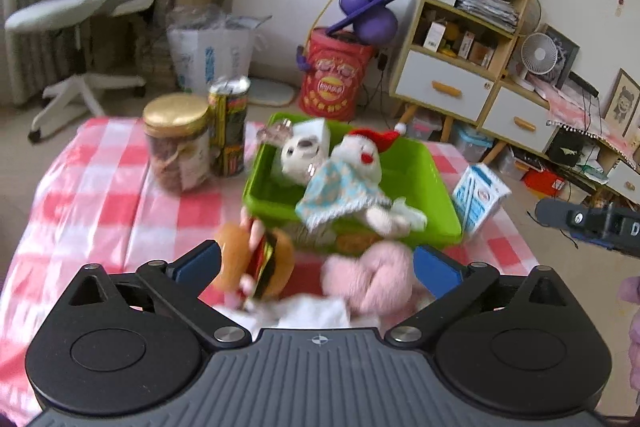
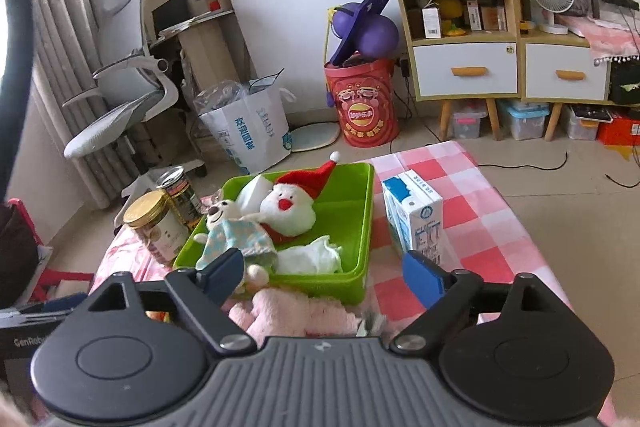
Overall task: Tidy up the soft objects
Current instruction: 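Withdraw both tools from the tray toward the remaining plushes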
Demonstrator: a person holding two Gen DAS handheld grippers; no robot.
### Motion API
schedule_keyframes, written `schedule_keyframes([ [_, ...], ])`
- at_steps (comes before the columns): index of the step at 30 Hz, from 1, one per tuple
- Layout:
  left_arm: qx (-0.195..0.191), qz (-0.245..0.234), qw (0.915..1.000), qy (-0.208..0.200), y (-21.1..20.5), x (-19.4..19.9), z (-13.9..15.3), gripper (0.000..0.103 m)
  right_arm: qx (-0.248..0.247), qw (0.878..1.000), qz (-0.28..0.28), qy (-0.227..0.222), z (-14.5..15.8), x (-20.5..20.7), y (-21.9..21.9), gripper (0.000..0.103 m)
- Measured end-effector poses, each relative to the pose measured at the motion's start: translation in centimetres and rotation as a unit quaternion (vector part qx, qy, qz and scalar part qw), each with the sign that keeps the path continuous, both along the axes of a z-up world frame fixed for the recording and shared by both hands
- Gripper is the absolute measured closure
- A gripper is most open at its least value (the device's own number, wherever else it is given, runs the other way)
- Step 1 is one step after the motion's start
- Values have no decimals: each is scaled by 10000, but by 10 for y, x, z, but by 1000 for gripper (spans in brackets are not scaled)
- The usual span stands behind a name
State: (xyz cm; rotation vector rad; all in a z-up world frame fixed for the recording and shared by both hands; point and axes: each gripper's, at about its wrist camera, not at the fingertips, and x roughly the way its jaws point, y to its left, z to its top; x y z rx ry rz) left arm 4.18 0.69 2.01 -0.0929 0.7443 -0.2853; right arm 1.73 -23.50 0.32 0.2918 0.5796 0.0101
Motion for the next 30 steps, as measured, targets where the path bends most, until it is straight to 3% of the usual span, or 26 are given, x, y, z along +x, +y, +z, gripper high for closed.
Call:
schedule_keyframes([
  [7,-23,-21,9999,-138,24,-26,-5,5,-207,9995,227,-45,0,-25,6,38],
  [14,20,-144,9999,-93,36,-44,-27,5,-697,9962,525,-56,-17,-46,12,35],
  [23,213,-307,9993,100,36,-67,-74,5,-1095,9885,1000,296,-62,-67,33,35],
  [30,442,-362,9975,410,28,-74,-109,5,-1467,9745,1403,951,-113,-72,51,35],
])
